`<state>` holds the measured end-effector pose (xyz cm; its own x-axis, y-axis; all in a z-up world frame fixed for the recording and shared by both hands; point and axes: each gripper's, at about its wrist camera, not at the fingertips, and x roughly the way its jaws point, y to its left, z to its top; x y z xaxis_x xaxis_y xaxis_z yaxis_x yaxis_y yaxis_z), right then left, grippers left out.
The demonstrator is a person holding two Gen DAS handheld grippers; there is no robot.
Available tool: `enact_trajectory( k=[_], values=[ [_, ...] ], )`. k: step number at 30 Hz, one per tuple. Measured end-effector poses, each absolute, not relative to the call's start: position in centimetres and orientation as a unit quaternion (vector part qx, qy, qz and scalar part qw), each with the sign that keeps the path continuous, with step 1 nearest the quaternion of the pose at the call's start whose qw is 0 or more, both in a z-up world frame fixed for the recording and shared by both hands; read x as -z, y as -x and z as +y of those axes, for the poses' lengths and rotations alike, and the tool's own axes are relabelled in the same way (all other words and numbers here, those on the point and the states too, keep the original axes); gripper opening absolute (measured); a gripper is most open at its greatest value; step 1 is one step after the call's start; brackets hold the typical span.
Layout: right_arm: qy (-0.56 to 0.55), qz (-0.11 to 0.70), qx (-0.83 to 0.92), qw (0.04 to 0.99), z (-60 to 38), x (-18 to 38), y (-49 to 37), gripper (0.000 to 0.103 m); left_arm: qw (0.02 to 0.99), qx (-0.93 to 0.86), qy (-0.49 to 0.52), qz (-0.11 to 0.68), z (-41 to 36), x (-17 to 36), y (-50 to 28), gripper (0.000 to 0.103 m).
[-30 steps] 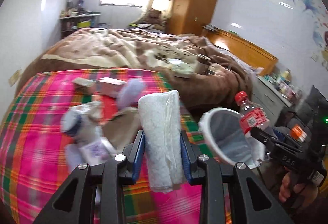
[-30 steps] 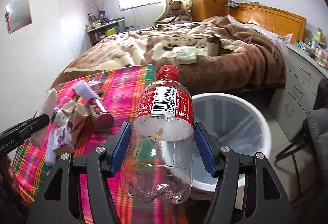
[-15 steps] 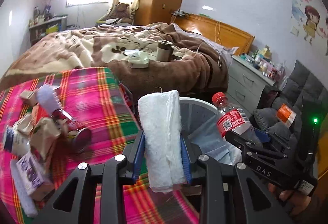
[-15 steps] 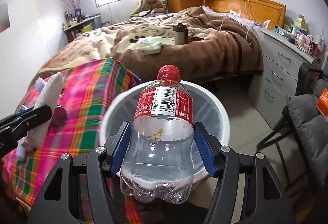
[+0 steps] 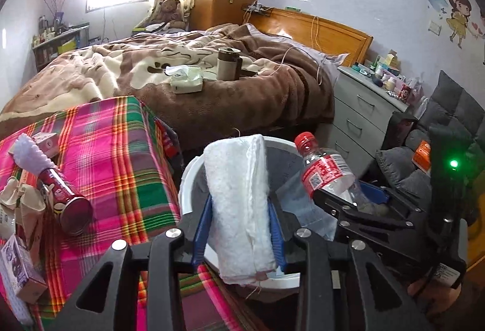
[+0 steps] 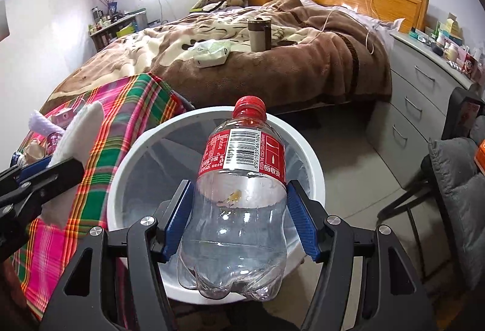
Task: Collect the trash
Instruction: 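Carry the bottle and towel to the bin and drop them in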
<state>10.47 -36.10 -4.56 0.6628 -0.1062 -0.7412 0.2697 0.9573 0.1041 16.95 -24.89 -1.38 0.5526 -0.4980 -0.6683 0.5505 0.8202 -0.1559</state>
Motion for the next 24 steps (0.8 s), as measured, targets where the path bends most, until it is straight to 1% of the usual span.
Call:
enact_trajectory(
  k=[1, 2, 4, 6, 11, 19, 24],
  values=[
    [-0.102, 0.398, 0.104, 0.906, -36.1, 4.6, -10.4, 0.066, 0.881, 0.295, -0.037, 0.369, -25.1, 1.4, -17.0, 0.044],
    [-0.101, 0.395, 0.105, 0.907, -36.1, 4.6, -10.4, 0.073, 0.88, 0.295, -0.037, 0.37, -25.0, 1.4, -17.0, 0.046],
    [-0.099, 0.388, 0.108, 0.91, -36.1, 4.4, -10.3, 0.079, 0.88, 0.299, -0.029, 0.369, -24.8, 1.4, -17.0, 0.053],
    [-0.098, 0.383, 0.112, 0.912, -36.1, 4.2, -10.1, 0.079, 0.881, 0.295, -0.021, 0.37, -24.5, 1.4, -17.1, 0.055],
    [-0.1, 0.38, 0.112, 0.913, -35.9, 3.9, -9.9, 0.079, 0.882, 0.29, -0.012, 0.371, -23.1, 1.2, -17.0, 0.056],
    [-0.111, 0.352, 0.1, 0.924, -33.9, 2.4, -9.2, 0.079, 0.9, 0.256, -0.006, 0.353, -19.2, 0.1, -15.7, 0.056],
    [-0.1, 0.334, 0.074, 0.934, -31.6, 1.2, -9.1, 0.079, 0.903, 0.243, 0.007, 0.354, -16.6, -0.5, -15.1, 0.056]
  ],
)
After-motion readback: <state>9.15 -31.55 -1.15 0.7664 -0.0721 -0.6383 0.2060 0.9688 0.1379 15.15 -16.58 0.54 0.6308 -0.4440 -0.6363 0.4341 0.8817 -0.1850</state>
